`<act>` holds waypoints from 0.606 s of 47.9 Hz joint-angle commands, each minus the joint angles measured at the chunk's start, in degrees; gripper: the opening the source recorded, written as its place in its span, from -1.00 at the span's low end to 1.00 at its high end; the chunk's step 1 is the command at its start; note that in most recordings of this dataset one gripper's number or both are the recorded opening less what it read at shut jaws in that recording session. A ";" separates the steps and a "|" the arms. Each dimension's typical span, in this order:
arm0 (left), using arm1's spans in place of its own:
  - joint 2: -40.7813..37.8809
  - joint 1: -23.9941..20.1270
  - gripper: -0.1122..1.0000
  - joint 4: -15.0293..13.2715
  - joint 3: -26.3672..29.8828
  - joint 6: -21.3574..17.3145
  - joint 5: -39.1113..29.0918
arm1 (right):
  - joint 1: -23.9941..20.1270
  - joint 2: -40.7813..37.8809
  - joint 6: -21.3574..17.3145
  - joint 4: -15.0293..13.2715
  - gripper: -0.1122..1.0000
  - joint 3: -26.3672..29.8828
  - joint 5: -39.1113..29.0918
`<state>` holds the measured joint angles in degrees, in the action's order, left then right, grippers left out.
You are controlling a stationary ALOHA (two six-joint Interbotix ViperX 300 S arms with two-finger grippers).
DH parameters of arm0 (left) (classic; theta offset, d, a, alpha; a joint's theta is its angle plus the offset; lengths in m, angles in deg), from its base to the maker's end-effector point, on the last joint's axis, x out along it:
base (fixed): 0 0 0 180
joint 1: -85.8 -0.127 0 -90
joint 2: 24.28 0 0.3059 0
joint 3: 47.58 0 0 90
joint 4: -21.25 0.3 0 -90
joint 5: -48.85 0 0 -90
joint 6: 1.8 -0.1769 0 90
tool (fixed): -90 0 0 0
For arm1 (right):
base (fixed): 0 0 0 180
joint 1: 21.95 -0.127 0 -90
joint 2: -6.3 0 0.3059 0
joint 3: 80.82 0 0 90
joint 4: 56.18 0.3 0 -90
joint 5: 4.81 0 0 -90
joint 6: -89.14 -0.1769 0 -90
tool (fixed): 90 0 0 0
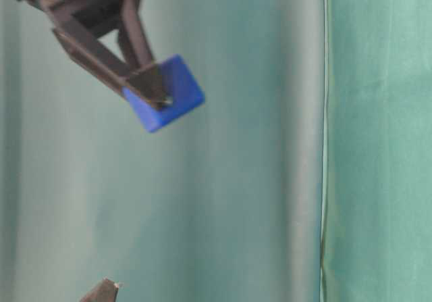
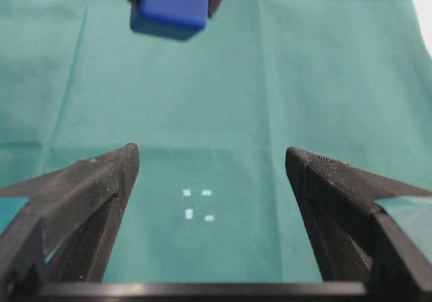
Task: Handover the blue block to the right arm after grasping it with the left arm, then place it in the designated position.
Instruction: 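Lower the held cube toward the white marker on the cloth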
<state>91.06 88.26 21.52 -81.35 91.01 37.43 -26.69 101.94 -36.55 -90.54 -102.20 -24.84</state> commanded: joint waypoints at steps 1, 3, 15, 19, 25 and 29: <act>0.26 0.26 0.99 0.00 0.79 0.00 0.35 | -0.18 -0.70 -0.18 0.18 0.21 1.76 0.88; 0.26 0.26 0.99 0.00 0.79 0.00 0.35 | -0.18 -1.32 -0.35 0.18 0.21 1.76 1.41; 0.26 0.26 0.99 0.00 0.79 0.18 0.35 | -0.18 -5.89 -2.02 0.18 0.21 1.76 4.31; 0.26 0.26 0.99 0.00 0.79 0.18 0.35 | -0.18 -7.21 -2.11 0.26 0.21 1.76 5.45; 0.26 0.26 0.99 0.00 0.70 0.18 0.26 | -0.18 -9.40 -2.11 0.18 0.21 1.76 7.47; 0.26 0.26 0.99 0.00 0.79 0.18 0.35 | -0.26 -10.99 -2.20 0.18 0.21 1.76 9.05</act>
<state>91.06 88.26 21.52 -81.35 91.10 37.51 -26.78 91.22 -38.57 -90.45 -102.11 -17.37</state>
